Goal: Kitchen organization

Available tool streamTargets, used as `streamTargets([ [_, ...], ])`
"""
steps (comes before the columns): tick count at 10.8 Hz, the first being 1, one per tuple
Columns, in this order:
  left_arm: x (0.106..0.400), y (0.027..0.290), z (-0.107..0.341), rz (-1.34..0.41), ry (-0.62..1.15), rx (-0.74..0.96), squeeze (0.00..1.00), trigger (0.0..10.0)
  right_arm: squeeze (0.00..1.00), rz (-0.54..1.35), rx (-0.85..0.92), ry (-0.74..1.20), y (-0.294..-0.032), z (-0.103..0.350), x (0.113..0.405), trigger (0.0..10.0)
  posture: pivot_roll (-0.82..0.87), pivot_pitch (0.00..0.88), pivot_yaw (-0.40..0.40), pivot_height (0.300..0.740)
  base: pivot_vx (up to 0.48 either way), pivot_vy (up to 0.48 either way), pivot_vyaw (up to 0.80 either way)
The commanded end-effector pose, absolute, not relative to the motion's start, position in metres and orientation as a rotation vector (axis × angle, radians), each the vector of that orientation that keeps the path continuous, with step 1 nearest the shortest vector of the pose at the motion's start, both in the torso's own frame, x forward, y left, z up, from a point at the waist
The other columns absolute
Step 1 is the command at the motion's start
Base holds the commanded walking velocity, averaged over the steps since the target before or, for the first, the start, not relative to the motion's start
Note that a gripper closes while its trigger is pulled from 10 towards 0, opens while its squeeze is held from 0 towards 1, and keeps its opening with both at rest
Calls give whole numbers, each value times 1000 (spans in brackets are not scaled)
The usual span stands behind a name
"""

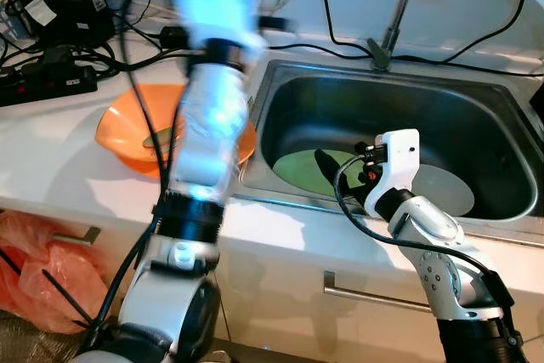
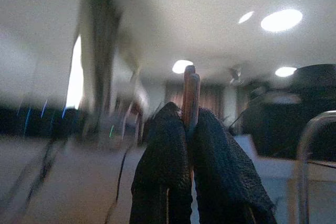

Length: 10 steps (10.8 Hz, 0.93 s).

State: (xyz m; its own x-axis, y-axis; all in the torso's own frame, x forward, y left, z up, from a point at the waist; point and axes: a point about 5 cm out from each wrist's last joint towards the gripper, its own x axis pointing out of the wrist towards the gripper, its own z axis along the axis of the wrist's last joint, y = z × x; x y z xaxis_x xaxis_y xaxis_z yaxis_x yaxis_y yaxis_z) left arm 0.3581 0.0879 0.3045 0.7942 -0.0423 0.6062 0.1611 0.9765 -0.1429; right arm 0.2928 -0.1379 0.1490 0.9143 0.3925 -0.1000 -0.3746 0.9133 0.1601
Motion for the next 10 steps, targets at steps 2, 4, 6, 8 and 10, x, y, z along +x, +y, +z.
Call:
streamTargets([
  [2,369,86,289,-165,-493,-404,0,0,0,365,137,103,-142,153,293,10000,112,0,26,740,0,0,0],
  [4,371,72,274,-296,-339,-725,0,0,0,358,142,101,-141,153,294,10000,116,0,26,740,0,0,0],
  [6,369,61,272,-392,-284,-955,0,0,0,344,147,97,-142,153,294,10000,110,0,30,740,0,0,0],
  [8,363,53,272,-483,-231,-1143,0,0,0,330,161,98,-142,153,293,10000,101,1,29,740,0,0,0],
  [10,360,46,253,-513,-114,-1262,0,0,0,312,238,97,-142,156,294,10000,99,4,31,740,0,0,0],
])
